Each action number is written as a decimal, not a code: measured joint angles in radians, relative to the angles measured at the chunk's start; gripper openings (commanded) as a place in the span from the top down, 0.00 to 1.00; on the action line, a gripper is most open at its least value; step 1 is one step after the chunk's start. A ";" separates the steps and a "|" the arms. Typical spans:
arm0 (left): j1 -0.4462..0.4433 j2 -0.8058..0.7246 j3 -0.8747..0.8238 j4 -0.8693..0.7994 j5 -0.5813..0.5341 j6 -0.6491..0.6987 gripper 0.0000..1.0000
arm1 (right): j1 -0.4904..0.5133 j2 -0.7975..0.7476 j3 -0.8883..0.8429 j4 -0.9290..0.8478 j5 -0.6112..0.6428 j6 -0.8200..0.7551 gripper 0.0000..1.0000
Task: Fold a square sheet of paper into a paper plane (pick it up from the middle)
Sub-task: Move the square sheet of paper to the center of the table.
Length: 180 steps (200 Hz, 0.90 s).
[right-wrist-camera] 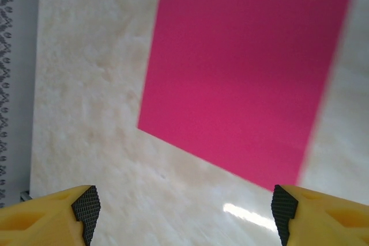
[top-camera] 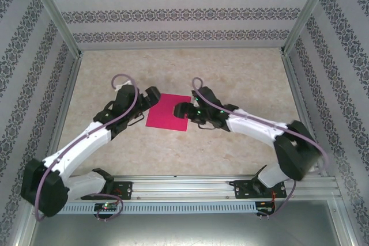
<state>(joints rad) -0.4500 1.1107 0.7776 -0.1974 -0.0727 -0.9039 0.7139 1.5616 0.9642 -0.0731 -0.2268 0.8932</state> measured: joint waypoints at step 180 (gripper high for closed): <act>0.040 -0.275 -0.233 -0.042 -0.037 0.139 0.00 | -0.068 0.182 -0.010 -0.147 -0.043 -0.145 0.26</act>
<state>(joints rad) -0.4099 0.8360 0.5446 -0.2398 -0.1101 -0.7647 0.6460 1.7439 0.9543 -0.2203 -0.2695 0.7479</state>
